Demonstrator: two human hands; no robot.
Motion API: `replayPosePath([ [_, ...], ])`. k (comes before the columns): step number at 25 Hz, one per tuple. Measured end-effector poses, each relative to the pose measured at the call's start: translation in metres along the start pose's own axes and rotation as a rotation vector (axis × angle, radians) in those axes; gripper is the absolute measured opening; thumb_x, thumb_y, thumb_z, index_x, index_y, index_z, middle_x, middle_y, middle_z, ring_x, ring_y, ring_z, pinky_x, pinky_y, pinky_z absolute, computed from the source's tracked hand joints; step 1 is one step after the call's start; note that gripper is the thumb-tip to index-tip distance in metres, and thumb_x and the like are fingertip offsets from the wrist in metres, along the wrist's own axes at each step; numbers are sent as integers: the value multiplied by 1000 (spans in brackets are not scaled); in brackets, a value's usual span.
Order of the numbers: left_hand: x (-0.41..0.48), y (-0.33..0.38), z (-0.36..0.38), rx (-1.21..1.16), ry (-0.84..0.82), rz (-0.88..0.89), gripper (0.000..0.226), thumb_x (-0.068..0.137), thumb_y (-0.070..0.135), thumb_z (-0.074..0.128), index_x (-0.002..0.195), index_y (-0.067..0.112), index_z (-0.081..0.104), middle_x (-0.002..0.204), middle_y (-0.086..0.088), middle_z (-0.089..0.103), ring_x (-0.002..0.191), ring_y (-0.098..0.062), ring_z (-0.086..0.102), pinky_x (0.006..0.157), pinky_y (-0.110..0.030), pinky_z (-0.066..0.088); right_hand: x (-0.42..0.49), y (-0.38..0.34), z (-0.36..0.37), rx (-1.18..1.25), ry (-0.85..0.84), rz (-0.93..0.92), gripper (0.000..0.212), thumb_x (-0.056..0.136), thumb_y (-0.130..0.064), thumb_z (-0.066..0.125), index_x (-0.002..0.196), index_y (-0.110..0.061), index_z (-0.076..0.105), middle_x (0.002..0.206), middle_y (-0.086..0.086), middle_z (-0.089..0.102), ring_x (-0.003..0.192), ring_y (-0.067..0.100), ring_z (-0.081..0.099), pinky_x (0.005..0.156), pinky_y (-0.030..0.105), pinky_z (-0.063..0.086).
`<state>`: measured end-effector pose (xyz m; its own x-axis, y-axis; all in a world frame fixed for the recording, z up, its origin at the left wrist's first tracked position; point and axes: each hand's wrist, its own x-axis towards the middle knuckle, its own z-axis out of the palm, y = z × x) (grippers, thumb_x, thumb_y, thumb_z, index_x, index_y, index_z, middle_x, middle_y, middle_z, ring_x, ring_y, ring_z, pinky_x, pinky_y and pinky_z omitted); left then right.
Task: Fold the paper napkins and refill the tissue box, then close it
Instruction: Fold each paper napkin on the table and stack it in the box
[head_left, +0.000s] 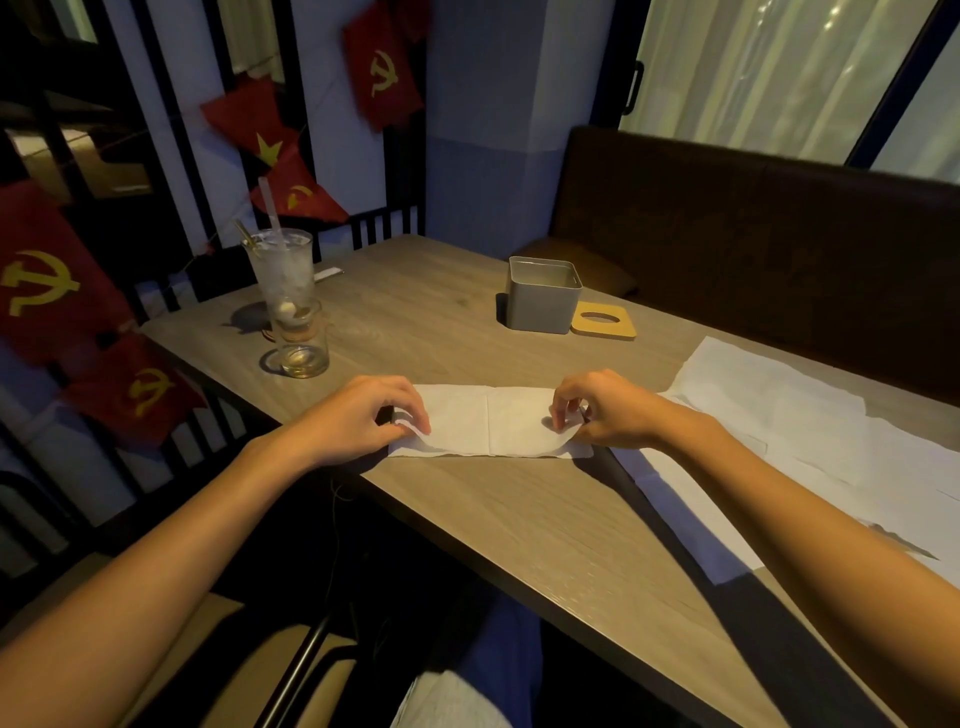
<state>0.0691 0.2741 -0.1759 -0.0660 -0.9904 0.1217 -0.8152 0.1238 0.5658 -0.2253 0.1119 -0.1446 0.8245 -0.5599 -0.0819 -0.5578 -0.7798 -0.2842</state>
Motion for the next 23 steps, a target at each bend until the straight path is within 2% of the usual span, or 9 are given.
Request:
replayPosePath([
  [8,-1,2,2,5,-26,-8,28,90,12,72,89,39,77,107,22,63,107,3,58,106,-32,47,0,7,1,-5,33,23,18,83,-7,76,86,-23,68,110,0,66,99,17,62,83,26,58],
  [12,-2,4,-1,-35,-65,19,32,90,6,70,89,36,79,106,20,65,108,2,59,107,-33,46,-1,9,-1,-42,-7,23,29,82,5,70,82,-24,67,115,3,66,102,19,62,78,21,56],
  [16,-4,13,-14,-124,-152,-25,40,86,3,56,90,35,79,107,22,67,115,-6,59,106,-38,46,0,10,-2,-81,4,41,37,86,11,62,79,-25,68,119,1,66,107,19,62,78,19,54],
  [18,2,25,-16,-159,-35,-19,40,85,4,50,89,35,76,106,18,67,112,-4,59,103,-36,47,1,7,-5,-51,77,55,34,88,10,60,84,-23,68,115,3,67,104,18,63,80,23,55],
  [20,15,38,-9,-112,124,51,37,91,2,49,97,30,72,105,13,67,104,1,60,95,-30,50,5,-3,-4,-17,166,45,28,89,6,59,94,-19,69,113,4,66,101,18,62,81,27,57],
  [22,32,49,9,-4,172,80,27,100,17,50,116,26,68,117,9,64,109,-1,58,97,-32,51,15,-17,3,-21,205,5,22,91,-2,61,106,-17,68,117,3,63,103,17,59,87,27,55],
  [23,42,53,21,60,152,53,30,102,27,47,128,26,62,127,8,60,116,-6,55,102,-35,48,22,-25,10,-37,211,-15,21,92,-9,62,111,-18,66,120,2,62,106,16,57,90,27,52],
])
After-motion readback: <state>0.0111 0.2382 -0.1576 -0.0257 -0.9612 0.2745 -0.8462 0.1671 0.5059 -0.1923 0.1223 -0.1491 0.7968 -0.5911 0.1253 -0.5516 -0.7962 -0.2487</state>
